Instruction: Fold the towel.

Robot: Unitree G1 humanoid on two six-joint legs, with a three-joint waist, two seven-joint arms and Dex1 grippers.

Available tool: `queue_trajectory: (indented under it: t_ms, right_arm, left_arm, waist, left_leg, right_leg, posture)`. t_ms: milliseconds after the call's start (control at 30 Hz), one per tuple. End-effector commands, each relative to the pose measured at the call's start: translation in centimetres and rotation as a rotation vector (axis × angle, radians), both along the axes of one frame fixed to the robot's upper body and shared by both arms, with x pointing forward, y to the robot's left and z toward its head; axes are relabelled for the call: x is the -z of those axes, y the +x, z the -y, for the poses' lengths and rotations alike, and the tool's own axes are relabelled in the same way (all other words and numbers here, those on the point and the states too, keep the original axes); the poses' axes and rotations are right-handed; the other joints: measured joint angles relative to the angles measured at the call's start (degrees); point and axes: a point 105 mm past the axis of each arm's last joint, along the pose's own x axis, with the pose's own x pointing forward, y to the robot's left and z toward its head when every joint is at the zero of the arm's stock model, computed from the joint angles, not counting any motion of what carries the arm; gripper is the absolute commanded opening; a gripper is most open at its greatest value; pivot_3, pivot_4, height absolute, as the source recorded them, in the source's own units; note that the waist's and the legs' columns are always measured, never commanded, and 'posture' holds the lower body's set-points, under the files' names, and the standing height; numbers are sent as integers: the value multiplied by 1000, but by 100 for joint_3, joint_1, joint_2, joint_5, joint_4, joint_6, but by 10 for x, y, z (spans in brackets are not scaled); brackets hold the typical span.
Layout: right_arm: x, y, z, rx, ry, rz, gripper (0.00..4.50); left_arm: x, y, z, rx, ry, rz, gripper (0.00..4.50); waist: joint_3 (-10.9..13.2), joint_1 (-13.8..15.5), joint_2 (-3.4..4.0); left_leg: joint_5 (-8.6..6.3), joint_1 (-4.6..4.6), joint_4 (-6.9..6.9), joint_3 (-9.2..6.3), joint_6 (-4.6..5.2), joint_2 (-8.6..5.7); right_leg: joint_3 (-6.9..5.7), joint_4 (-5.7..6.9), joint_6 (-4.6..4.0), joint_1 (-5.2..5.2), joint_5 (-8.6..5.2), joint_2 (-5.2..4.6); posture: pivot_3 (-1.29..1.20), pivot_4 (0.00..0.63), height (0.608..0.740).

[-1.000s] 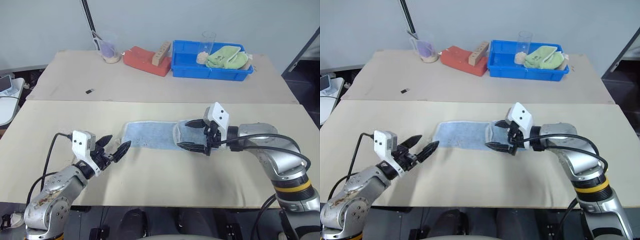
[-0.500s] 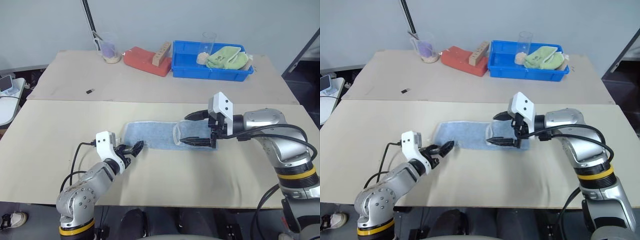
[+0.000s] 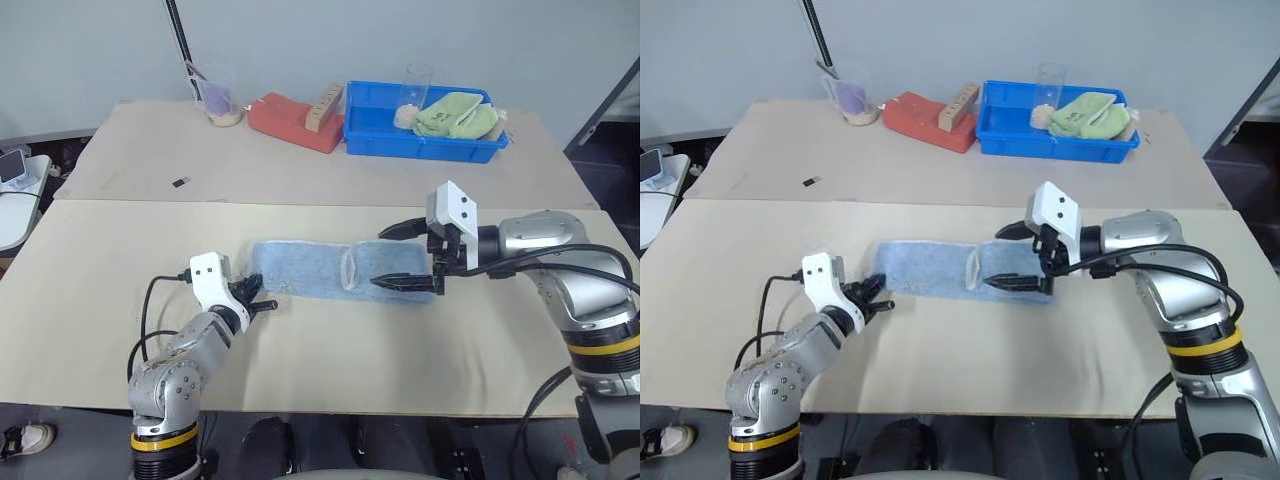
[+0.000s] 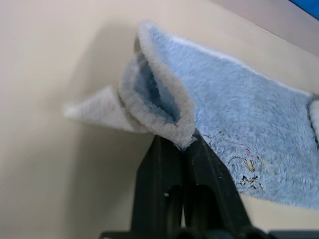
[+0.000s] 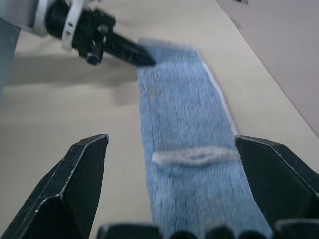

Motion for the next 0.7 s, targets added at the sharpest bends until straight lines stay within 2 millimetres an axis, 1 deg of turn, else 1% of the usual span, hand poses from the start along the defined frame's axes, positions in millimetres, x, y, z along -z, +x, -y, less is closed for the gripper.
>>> queue_trajectory:
  t_ms: [33, 167, 200, 233, 267, 300, 367, 433, 533, 567, 633, 700]
  right_arm:
    - [-19, -3, 15, 40, -7, 83, 4500]
    - [-20, -13, 36, 102, -44, 65, 4500]
    - [-20, -18, 44, 126, -57, 54, 4500]
    - [-19, -22, 54, 157, -71, 44, 4500]
    - [-19, -28, 66, 206, -83, 36, 4500]
    - [-19, -33, 74, 245, -91, 31, 4500]
    - [-20, -40, 81, 289, -96, 30, 4500]
    - [-20, -45, 82, 310, -93, 31, 4500]
    - [-19, -52, 82, 338, -87, 27, 4500]
    - [-18, -55, 82, 348, -84, 24, 4500]
    - [-17, -59, 82, 362, -80, 21, 4500]
    - [-17, -61, 82, 376, -76, 21, 4500]
  left_arm:
    - [-30, 0, 34, 222, 42, 153, 38]
    - [-45, -3, 66, 459, 79, 227, 38]
    - [-50, -3, 77, 531, 86, 251, 38]
    - [-54, -3, 90, 616, 93, 276, 38]
    - [-59, -3, 112, 736, 92, 307, 38]
    - [-61, -4, 130, 836, 101, 331, 38]
    - [-61, -4, 153, 956, 113, 354, 38]
    - [-58, -3, 164, 1019, 127, 366, 38]
    - [-50, 0, 181, 1094, 166, 384, 38]
    - [-44, 3, 187, 1111, 191, 390, 38]
    - [-37, 8, 193, 1119, 224, 393, 38]
    - [-35, 12, 195, 1120, 230, 398, 636]
  waist:
    - [0, 10, 0]
    - [0, 22, 0]
    - [0, 25, -1]
    - [1, 53, -1]
    - [1, 107, -1]
    - [1, 137, -3]
    - [0, 134, -1]
    - [-4, 79, 6]
    - [-3, -20, 6]
    - [-3, -21, 6]
    - [-3, -10, 6]
    - [-3, -8, 6]
  left_leg:
    - [0, -1, 0, 1, 0, 1]
    - [0, -7, 1, 1, 1, -1]
    - [-1, -6, 0, 2, 1, 0]
    - [-1, -6, -2, 0, 1, 0]
    - [-1, -8, -2, -3, 1, -2]
    - [0, -12, -1, -7, 1, -3]
    - [0, -28, 12, -6, 1, -11]
    - [-1, -33, 10, -19, 2, -10]
    - [-1, -69, 6, -30, 4, -8]
    - [-1, -70, 6, -32, 4, -6]
    - [-1, -72, 7, -45, 4, -7]
    - [-1, -72, 9, -53, 5, -9]
  right_leg:
    - [0, -3, 0, 0, 0, -1]
    - [0, -10, 1, -1, 0, -2]
    - [0, -11, 1, -1, 0, -1]
    - [0, -11, 1, -1, 0, -1]
    - [-4, -13, 2, -1, -1, 0]
    - [-10, -15, 2, 0, -1, -1]
    - [-10, -24, 3, 2, -1, 6]
    - [2, -37, 6, 5, 1, 8]
    - [6, -46, 10, 7, 1, 16]
    - [5, -46, 10, 6, 1, 18]
    - [-3, -45, 10, 6, 1, 20]
    - [-5, -46, 10, 6, 1, 20]
  posture:
    - [0, 150, 717]
    - [0, 150, 717]
    - [0, 150, 717]
    - [0, 150, 717]
    - [0, 150, 717]
    - [0, 150, 717]
    - [0, 150, 717]
    - [0, 150, 717]
    - [0, 150, 717]
    - [0, 150, 717]
    - [0, 150, 717]
    - [0, 150, 717]
